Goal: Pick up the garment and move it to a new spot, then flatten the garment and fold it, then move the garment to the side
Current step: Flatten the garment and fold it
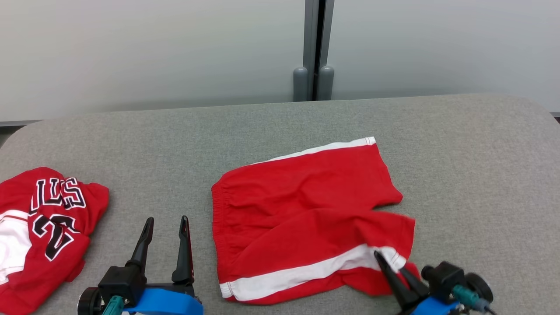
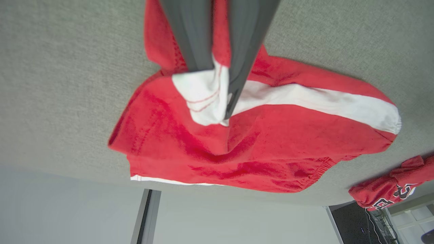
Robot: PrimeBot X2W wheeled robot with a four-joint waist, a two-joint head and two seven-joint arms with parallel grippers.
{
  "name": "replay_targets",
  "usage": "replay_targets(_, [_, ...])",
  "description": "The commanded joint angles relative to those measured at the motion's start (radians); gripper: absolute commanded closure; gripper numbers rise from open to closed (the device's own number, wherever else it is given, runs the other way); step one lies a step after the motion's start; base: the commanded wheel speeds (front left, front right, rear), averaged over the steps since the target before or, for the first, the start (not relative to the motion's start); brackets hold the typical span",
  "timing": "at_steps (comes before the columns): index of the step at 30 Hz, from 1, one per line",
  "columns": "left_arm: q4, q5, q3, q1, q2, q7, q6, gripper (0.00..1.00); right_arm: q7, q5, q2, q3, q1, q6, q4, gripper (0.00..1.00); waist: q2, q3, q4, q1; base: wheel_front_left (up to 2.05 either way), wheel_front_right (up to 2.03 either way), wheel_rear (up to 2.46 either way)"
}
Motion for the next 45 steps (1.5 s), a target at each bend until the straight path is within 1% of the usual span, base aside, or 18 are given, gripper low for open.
replay_targets(1, [0.001, -0.002, -0.002, 0.005, -0.001, -0.003, 0.003, 0.0, 0.007, -0.003, -0.013, 0.023, 0.028, 0.001, -0.005, 1.0, 0.0, 0.0, 0.003, 0.0, 0.0, 0.0, 0.0])
replay_targets(6, [0.004, -0.008, -0.009, 0.014, -0.001, -0.003, 0.004, 0.0, 0.025, 0.012, -0.034, 0.094, 0.084, 0.001, -0.006, 1.0, 0.0, -0.002, 0.009, 0.0, 0.0, 0.0, 0.0])
replay_targets(9, [0.003, -0.008, -0.009, 0.018, -0.001, -0.003, 0.005, 0.0, 0.024, 0.016, -0.037, 0.109, 0.104, 0.0, 0.005, 1.0, 0.0, -0.004, 0.009, 0.0, 0.0, 0.0, 0.0])
replay_targets(11, [0.001, -0.01, -0.007, 0.022, -0.001, -0.003, 0.008, 0.0, 0.016, 0.023, -0.026, 0.097, 0.115, 0.001, 0.015, 1.0, 0.0, -0.005, 0.005, 0.0, 0.0, 0.0, 0.0])
replay_targets(12, [0.0, -0.011, -0.007, 0.021, -0.001, -0.003, 0.009, 0.0, 0.014, 0.024, -0.022, 0.086, 0.115, 0.0, 0.019, 0.03, 0.0, -0.005, 0.003, 0.0, 0.0, 0.0, 0.0])
replay_targets(13, [0.001, -0.011, -0.007, 0.02, -0.001, -0.003, 0.009, 0.0, 0.013, 0.023, -0.02, 0.078, 0.115, 0.001, 0.021, 0.0, 0.0, -0.004, 0.001, 0.0, 0.0, 0.0, 0.0])
replay_targets(16, [0.002, -0.011, -0.007, 0.014, -0.001, -0.003, 0.009, 0.0, 0.005, 0.014, -0.023, 0.044, 0.112, 0.0, 0.026, 0.0, 0.0, -0.004, -0.003, 0.0, 0.0, 0.0, 0.0])
replay_targets(24, [0.0, -0.008, -0.006, 0.001, -0.001, -0.003, 0.007, 0.0, -0.01, -0.01, -0.043, -0.104, 0.088, 0.001, -0.003, 0.0, 0.0, -0.001, -0.008, 0.0, 0.0, 0.0, 0.0])
replay_targets(25, [0.0, -0.008, -0.006, 0.001, -0.001, -0.003, 0.007, 0.0, -0.01, -0.01, -0.043, -0.104, 0.088, 0.001, -0.003, 0.0, 0.0, -0.001, -0.008, 0.0, 0.0, 0.0, 0.0])
replay_targets(31, [-0.005, 0.0, 0.004, -0.014, -0.001, -0.003, 0.002, 0.0, -0.004, -0.025, -0.056, -0.18, 0.033, 0.0, -0.032, 0.0, 0.0, 0.018, -0.001, 0.0, 0.0, 0.0, 0.0])
replay_targets(34, [-0.006, 0.002, 0.007, -0.021, -0.001, -0.003, -0.001, 0.0, 0.027, -0.031, -0.053, -0.185, -0.008, 0.001, -0.025, 0.0, 0.0, 0.028, 0.004, 0.0, 0.0, 0.0, 0.0])
replay_targets(38, [-0.002, 0.006, 0.005, -0.029, -0.001, -0.003, -0.002, 0.0, 0.073, -0.036, -0.052, -0.155, -0.048, 0.0, -0.003, 0.0, 0.0, 0.038, 0.017, 0.0, 0.0, 0.0, 0.0])
replay_targets(45, [0.001, -0.002, -0.004, -0.039, -0.001, -0.003, 0.002, 0.0, 0.161, -0.009, -0.044, -0.102, -0.034, 0.0, 0.076, 0.0, 0.0, 0.045, 0.038, 0.0, 0.0, 0.0, 0.0])
